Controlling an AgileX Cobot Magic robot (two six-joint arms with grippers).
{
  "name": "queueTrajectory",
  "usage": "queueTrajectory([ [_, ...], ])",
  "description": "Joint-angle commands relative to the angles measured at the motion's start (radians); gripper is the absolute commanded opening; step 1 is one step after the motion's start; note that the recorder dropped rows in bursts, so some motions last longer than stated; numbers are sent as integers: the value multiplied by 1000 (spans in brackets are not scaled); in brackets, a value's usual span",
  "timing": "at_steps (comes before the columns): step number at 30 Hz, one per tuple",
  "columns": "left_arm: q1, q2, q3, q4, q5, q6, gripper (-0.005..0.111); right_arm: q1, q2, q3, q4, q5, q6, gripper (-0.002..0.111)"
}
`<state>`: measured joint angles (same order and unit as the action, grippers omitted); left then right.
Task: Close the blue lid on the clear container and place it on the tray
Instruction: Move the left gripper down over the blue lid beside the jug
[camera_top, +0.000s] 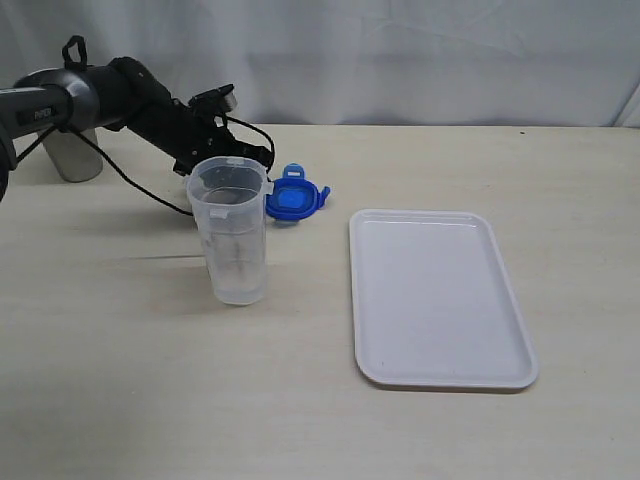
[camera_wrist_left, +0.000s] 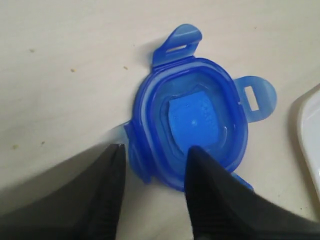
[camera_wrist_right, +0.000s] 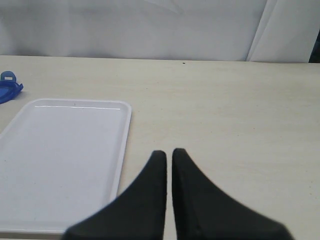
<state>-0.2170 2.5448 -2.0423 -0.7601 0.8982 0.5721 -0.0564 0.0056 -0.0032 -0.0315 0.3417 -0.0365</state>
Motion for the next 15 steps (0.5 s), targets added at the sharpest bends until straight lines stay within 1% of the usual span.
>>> queueTrajectory([
  [1, 0, 1, -7, 19, 14, -23, 29, 1, -6, 3, 1, 0, 0, 4],
  [4, 0, 1, -7, 75, 14, -56, 22, 1, -6, 3, 1, 0, 0, 4],
  [10, 0, 1, -7, 136, 12, -88, 0, 1, -6, 3, 1, 0, 0, 4],
  [15, 0, 1, -7, 136, 10, -88, 0, 1, -6, 3, 1, 0, 0, 4],
])
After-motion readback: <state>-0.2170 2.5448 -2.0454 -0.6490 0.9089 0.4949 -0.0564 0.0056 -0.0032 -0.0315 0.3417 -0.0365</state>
